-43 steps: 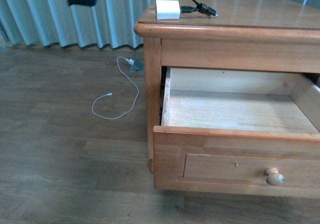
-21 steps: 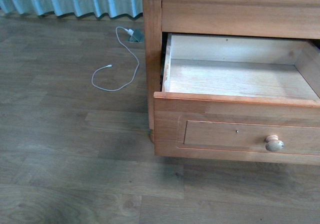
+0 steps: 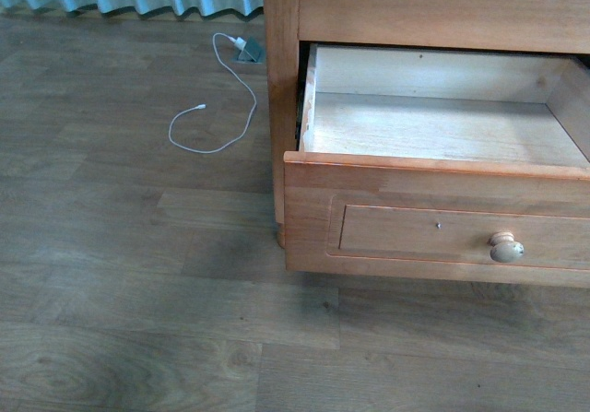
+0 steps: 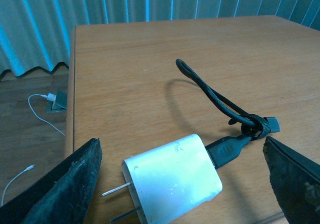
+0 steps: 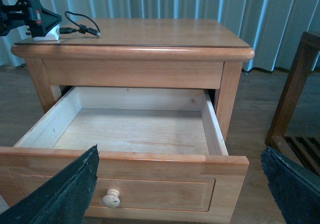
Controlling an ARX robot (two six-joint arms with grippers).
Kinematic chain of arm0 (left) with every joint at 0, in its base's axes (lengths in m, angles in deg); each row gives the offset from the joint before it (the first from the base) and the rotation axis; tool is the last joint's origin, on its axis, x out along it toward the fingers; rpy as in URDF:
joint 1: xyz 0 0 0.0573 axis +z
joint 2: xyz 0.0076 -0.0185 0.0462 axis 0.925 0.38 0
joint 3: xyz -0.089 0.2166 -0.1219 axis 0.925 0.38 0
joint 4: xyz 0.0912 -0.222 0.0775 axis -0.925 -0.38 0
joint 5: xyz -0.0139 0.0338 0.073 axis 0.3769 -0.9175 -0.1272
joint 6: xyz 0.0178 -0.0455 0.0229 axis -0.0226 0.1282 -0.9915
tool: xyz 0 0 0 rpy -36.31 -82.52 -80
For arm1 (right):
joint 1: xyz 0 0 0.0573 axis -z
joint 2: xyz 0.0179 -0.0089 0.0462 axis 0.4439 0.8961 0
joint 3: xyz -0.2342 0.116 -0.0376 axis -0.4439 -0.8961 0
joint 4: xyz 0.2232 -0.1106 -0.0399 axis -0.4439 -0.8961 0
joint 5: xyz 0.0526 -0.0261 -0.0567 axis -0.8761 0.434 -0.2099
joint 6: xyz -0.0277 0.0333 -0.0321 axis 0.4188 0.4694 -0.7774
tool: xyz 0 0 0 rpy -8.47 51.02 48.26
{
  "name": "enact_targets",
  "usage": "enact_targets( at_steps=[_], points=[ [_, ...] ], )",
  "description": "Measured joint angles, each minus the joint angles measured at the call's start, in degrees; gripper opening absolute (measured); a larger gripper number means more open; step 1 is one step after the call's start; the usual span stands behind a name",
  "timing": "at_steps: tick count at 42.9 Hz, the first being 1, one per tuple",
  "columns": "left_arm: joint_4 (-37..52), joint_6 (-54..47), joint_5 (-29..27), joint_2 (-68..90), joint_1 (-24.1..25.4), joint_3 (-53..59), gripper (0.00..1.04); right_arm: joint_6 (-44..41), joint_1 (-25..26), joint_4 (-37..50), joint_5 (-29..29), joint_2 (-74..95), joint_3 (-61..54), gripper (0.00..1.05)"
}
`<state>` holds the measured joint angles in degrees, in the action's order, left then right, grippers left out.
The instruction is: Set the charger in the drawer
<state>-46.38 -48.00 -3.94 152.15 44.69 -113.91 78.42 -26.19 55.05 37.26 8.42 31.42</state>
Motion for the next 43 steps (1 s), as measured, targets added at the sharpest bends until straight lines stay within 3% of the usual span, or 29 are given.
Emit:
enact_targets(
  at_steps=[8, 20, 35, 43],
  points=[
    [-1.79, 0.83, -0.15, 2.45, -0.28, -2.69, 0.99, 0.0, 0.0, 0.0, 0.0, 0.0, 0.0, 0.96],
    [-4.2, 0.39, -0.79, 3.3, -0.39, -3.43, 0.65, 0.0, 0.0, 0.0, 0.02, 0.0, -0.02, 0.96],
    [-1.29, 1.49, -1.38, 0.94, -0.28, 0.7, 0.64, 0.0, 0.0, 0.0, 0.0, 0.0, 0.0, 0.96],
    [1.07, 1.88, 3.63, -7.43, -1.46, 9.14, 0.64, 0.0, 0.0, 0.0, 0.02, 0.0, 0.0, 0.96]
  ],
)
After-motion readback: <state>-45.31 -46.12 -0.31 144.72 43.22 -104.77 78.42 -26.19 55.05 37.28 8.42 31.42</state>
